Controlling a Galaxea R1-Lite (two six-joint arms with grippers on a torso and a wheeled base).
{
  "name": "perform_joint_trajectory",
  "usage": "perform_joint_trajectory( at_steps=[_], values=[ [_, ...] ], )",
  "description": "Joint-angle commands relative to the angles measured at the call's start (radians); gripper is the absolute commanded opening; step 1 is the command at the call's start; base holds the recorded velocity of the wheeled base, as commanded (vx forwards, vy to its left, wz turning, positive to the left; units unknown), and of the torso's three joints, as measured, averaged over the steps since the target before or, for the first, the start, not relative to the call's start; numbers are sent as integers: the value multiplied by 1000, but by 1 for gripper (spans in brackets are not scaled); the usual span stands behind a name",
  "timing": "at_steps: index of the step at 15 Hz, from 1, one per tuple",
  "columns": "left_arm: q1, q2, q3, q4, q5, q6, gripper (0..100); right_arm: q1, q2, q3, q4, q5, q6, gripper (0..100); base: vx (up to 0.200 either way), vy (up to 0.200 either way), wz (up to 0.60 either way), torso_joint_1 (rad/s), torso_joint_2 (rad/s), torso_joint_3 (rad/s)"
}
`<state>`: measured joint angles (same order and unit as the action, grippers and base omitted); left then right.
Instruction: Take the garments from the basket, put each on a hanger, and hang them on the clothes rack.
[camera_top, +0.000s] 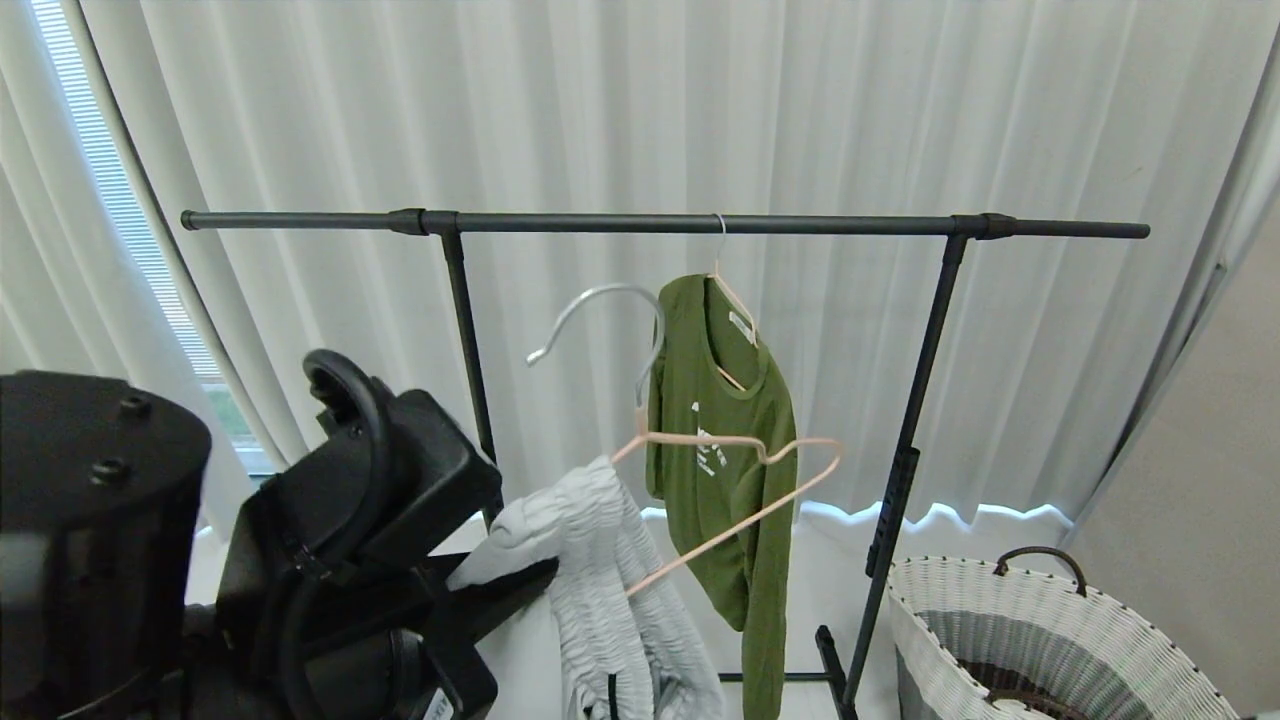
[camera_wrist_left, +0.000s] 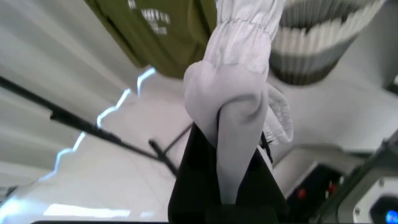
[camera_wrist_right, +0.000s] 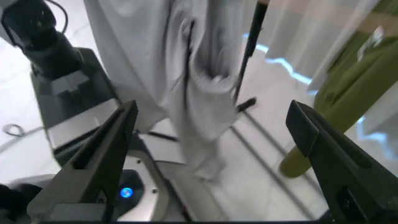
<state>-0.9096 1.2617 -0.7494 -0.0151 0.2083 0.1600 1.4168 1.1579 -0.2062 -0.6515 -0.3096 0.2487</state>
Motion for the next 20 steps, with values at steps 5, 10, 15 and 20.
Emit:
perform_joint_trajectory(
  at_steps=[5,10,15,20],
  values=[
    [0,-2,-30,-69,-1,4,0,-191,384,-179,7,-2,167,100,0,0,0,0,0,0],
    [-3,-8,-42,-69,-1,6,0,-294,554,-328,4,-9,170,100,0,0,0,0,0,0],
    [-12,-8,-45,-83,-1,6,0,-351,582,-322,3,-17,188,100,0,0,0,0,0,0],
    [-12,-7,-21,-83,0,7,0,-364,582,-303,3,-59,188,0,0,0,0,0,0,0]
  ],
)
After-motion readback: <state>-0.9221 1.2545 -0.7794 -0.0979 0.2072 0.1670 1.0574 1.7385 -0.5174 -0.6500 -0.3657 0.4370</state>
